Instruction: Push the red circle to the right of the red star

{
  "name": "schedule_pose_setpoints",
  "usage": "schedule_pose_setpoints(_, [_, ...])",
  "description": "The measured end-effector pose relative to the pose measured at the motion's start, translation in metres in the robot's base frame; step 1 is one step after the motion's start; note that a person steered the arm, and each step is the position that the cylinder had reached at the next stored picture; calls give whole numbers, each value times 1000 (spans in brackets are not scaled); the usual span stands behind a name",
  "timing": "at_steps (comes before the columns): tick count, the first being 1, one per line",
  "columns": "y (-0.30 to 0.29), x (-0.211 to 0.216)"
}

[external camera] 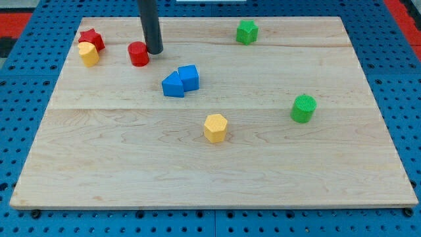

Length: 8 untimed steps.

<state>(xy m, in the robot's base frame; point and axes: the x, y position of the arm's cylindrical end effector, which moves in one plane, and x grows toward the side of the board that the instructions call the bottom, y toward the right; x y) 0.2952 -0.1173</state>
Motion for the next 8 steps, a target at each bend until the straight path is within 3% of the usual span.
schedule_pose_setpoints(3, [-5, 48])
schedule_pose_setpoints(4, [-35, 46])
schedule_pose_setpoints(7, [-36, 0])
schedule_pose_setpoints(8, [-36, 25])
